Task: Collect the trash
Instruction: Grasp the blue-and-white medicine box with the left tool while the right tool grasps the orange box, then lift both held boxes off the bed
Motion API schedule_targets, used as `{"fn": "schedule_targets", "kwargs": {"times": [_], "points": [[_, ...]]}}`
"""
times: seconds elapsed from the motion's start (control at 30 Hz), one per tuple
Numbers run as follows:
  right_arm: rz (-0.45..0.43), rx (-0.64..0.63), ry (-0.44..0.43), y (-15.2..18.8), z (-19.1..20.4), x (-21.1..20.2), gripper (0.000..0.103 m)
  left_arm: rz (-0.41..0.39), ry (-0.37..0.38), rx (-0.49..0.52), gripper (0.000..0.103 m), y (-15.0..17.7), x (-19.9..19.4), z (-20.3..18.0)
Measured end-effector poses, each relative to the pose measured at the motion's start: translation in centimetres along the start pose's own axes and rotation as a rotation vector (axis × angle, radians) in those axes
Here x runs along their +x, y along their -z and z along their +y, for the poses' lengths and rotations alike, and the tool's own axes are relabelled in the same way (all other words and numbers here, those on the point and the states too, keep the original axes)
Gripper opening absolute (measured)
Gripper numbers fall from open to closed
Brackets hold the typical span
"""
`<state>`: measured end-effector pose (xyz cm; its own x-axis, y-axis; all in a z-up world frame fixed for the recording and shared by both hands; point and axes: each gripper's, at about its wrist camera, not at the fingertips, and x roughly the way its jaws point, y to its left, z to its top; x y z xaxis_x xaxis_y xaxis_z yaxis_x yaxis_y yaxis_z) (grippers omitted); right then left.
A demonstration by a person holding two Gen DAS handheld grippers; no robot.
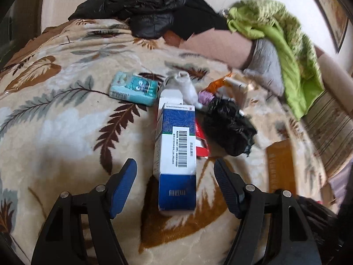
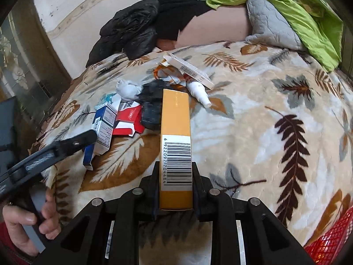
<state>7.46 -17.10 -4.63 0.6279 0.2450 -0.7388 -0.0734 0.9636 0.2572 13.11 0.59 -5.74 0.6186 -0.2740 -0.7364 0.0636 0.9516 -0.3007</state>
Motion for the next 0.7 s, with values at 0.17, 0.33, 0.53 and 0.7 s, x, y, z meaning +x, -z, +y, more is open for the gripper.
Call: {"fn": "schedule_targets", "kwargs": {"times": [0.17, 0.33, 0.53, 0.7], "points": [[-0.001, 0.023, -0.017, 0.1, -0.6, 0.2, 0.025, 0.022, -0.028, -0.006, 0.047, -0.7, 2.6, 0.4], [-0.014, 0.023, -0.027, 0.4, -0.7, 0.0, 0.025, 0.031, 0.004, -0.04, 0.033, -0.7, 3.0, 1.7], [-0.038, 0.017, -0.011, 0.5, -0.6, -0.5, 0.025, -0.03, 0.018, 0.013, 0.033, 0.8, -0.4, 0.7], [-0.054, 0.013, 0.004, 0.7, -0.5, -1.0, 0.025, -0.111, 0.032, 0.105, 0.033, 3.1, -4.1, -1.1]]}}
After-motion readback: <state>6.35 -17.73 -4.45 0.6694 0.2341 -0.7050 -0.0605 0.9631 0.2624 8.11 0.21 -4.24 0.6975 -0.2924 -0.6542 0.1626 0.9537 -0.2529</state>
